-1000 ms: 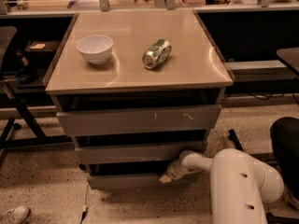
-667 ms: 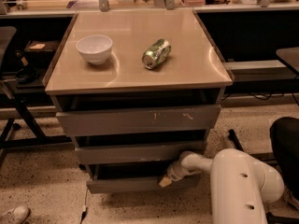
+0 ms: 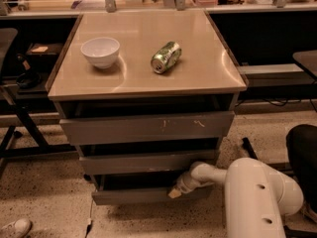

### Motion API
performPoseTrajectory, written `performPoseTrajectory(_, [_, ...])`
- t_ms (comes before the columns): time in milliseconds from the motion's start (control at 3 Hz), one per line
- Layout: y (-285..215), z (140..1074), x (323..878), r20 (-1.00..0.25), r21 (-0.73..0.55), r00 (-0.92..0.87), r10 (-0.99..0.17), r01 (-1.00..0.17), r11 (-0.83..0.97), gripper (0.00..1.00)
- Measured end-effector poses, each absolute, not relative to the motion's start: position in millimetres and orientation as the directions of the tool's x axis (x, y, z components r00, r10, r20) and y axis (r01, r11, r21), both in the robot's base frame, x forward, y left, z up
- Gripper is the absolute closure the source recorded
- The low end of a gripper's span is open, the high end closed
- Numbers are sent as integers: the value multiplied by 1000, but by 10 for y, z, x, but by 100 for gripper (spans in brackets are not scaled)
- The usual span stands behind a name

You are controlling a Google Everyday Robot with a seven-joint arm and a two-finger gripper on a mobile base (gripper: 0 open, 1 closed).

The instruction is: Open bottom drawer

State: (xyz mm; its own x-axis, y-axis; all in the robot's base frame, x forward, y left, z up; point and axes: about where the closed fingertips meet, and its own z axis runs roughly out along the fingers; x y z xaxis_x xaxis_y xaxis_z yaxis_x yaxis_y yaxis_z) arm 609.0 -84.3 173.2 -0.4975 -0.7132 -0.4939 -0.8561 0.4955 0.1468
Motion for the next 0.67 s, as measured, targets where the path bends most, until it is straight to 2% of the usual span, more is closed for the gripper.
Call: performPoseTrajectory(667, [-867,1761,5985,-493,153,-515,-701,-845,513,100])
